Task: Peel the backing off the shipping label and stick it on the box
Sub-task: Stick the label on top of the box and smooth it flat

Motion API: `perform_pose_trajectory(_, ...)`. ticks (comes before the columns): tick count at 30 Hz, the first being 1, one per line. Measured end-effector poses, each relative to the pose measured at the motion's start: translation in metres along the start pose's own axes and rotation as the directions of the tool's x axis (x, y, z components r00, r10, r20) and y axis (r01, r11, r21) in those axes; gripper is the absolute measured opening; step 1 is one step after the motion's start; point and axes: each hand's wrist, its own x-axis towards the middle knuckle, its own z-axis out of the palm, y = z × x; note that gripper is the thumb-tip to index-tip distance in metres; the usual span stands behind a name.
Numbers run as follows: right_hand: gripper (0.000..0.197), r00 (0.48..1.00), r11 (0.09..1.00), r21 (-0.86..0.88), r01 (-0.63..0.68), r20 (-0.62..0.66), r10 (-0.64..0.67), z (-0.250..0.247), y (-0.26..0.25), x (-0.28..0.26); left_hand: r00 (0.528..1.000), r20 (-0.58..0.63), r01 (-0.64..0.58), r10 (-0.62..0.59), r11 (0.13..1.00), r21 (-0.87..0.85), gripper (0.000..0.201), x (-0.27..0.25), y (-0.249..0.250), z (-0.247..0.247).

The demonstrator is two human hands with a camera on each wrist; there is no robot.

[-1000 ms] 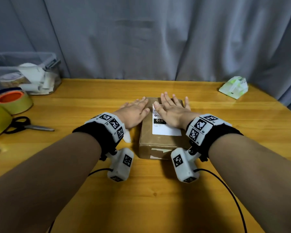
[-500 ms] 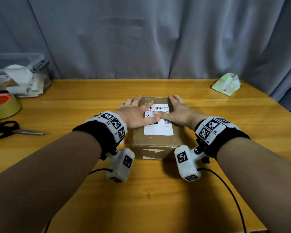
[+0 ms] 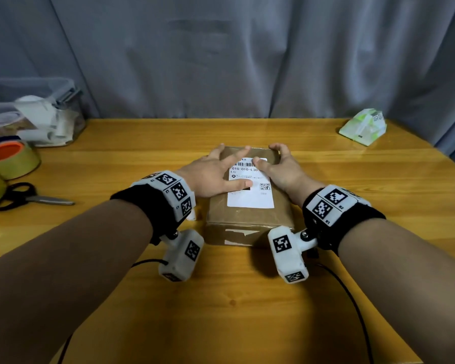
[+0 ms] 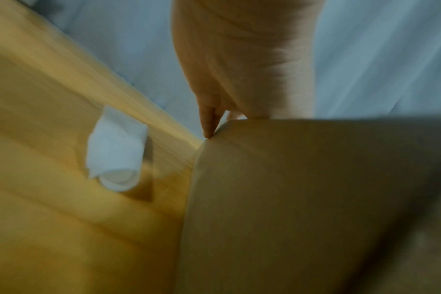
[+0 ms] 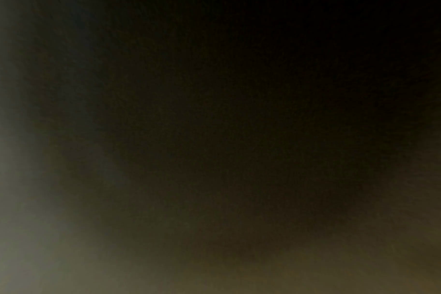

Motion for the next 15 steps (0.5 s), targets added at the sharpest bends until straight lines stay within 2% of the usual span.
perform_pose_trajectory(3, 0.042, 0.996, 1.0, -0.009, 0.02, -0.082, -0.021, 0.003, -0.002, 0.0, 0.999, 0.05, -0.007, 0.003, 0.997, 0.081, 0.072, 0.002, 0.0, -0.008)
perform_pose_trajectory(6, 0.032, 0.988, 0.997, -0.068, 0.027, -0.148, -0.037, 0.006, -0.004, 0.0, 0.996, 0.086, -0.02, 0.01, 0.993, 0.117, 0.084, 0.006, -0.003, -0.013)
perform_pose_trajectory(9, 0.03, 0.987, 0.984, -0.174, 0.036, -0.146, -0.063, 0.003, -0.007, -0.002, 0.995, 0.098, -0.019, 0.011, 0.997, 0.077, 0.09, 0.006, -0.006, -0.012)
perform_pose_trajectory(12, 0.051, 0.999, 0.965, -0.26, 0.039, 0.033, -0.031, -0.012, -0.015, -0.008, 0.997, 0.045, 0.056, -0.056, 0.998, 0.007, 0.094, 0.007, -0.004, -0.016)
perform_pose_trajectory(15, 0.087, 0.966, 0.969, -0.237, -0.074, 0.224, 0.129, -0.026, -0.024, -0.016, 0.982, 0.085, 0.177, -0.168, 0.979, -0.106, 0.114, 0.013, 0.002, -0.031)
